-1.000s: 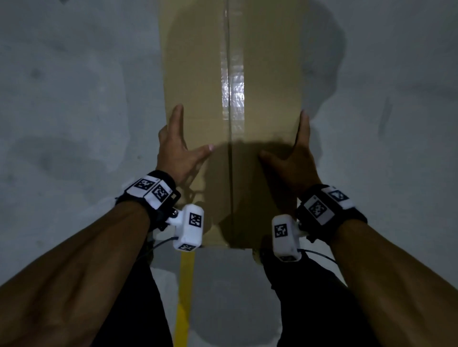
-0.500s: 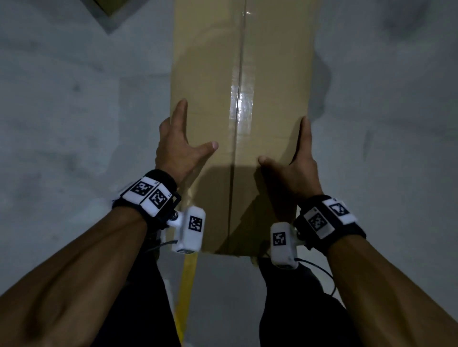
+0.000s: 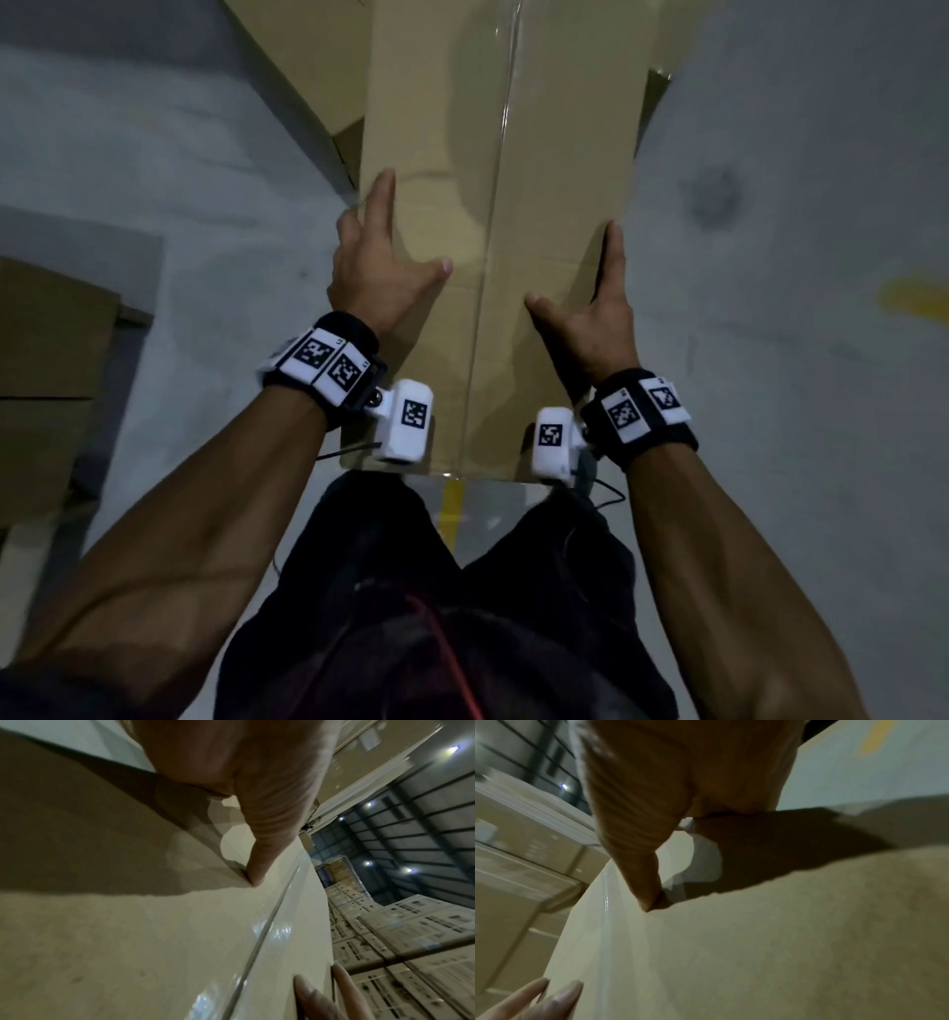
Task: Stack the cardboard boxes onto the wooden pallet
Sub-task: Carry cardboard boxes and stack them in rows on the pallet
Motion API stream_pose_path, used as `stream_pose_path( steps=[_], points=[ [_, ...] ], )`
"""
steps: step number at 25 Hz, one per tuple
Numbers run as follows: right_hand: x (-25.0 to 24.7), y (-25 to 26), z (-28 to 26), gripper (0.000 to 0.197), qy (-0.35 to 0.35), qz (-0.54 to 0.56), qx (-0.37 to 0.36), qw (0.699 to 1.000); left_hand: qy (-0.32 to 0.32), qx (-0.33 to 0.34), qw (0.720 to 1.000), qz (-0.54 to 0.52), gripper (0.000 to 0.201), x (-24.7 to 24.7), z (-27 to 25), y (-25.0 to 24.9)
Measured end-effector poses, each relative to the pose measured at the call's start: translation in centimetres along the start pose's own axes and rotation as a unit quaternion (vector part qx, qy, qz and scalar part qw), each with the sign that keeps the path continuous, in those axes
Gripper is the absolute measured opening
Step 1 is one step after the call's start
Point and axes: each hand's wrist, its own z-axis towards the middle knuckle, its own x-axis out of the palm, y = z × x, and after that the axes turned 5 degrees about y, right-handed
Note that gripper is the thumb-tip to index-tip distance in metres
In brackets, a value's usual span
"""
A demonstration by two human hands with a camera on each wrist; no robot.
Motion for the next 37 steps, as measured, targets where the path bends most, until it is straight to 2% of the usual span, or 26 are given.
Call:
stream_pose_path(
  steps=[4,7,10,14,17,23,26,32,37],
  points=[
    [1.6,5.5,-2.9,0.107,0.029,0.016,-0.041,0.999,-0.053,-0.009,0.999,-0.003,0.099,-6.6,-3.8,-1.5],
    [2.2,8.6,-3.5,0.107,0.085,-0.009,-0.089,0.992,-0.114,-0.042,0.992,-0.014,0.098,-9.6,-7.0,-1.7],
    [2.7,10.7,-2.8,0.113,0.162,-0.073,-0.166,0.970,-0.186,-0.078,0.979,-0.036,0.100,-10.9,-10.3,-1.3],
    [3.6,12.5,-2.9,0.115,0.263,-0.104,-0.255,0.925,-0.294,-0.128,0.943,-0.092,0.099,-11.0,-15.7,-0.6],
    [4.4,14.5,-4.3,0.114,0.345,-0.130,-0.272,0.889,-0.354,-0.187,0.909,-0.114,0.100,-11.0,-20.3,-0.6],
    [8.8,17.1,-10.4,0.113,0.463,-0.176,-0.324,0.806,-0.470,-0.289,0.822,-0.141,0.097,-11.5,-30.3,0.5],
    [10.8,17.9,-14.5,0.110,0.506,-0.199,-0.358,0.759,-0.524,-0.303,0.779,-0.160,0.096,-11.3,-35.0,1.7],
    [15.3,16.6,-23.5,0.110,0.554,-0.224,-0.379,0.707,-0.558,-0.361,0.725,-0.180,0.096,-10.9,-43.9,6.9],
    [20.7,13.4,-32.7,0.112,0.578,-0.234,-0.372,0.688,-0.568,-0.377,0.707,-0.189,0.095,-11.8,-51.9,14.1]
  ],
)
